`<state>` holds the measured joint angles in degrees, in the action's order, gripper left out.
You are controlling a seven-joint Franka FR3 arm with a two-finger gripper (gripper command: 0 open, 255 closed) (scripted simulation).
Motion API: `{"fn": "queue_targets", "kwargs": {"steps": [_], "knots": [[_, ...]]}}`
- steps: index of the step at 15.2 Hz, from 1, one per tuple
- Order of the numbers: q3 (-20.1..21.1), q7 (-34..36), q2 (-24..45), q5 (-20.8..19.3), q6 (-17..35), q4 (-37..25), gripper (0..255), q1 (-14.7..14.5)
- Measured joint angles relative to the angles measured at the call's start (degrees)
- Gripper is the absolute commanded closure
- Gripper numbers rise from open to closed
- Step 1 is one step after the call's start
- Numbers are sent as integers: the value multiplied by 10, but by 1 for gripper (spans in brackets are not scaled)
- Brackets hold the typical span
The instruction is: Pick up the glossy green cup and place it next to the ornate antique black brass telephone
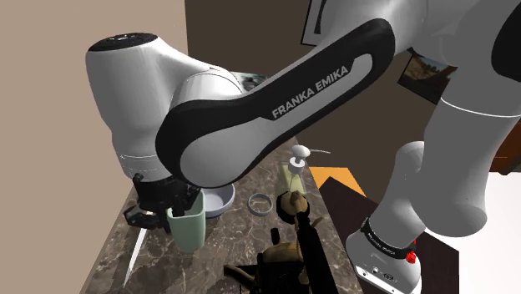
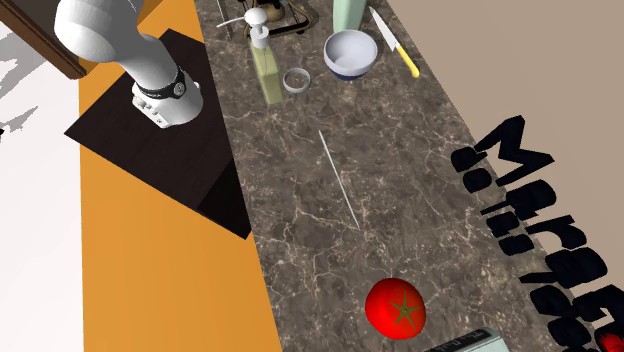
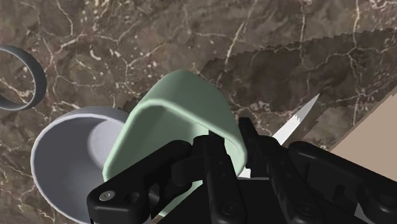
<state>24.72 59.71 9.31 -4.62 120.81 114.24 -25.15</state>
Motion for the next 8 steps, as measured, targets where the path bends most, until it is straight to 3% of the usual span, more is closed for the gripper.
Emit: {"fn": "queue_targets", "kwargs": {"steps": [6, 7, 8], "knots": [[0, 1, 1, -1, 4, 2, 255, 0], [0, 1, 1, -1, 4, 2, 0, 0], [0, 1, 1, -1, 4, 2, 0, 0]]}}
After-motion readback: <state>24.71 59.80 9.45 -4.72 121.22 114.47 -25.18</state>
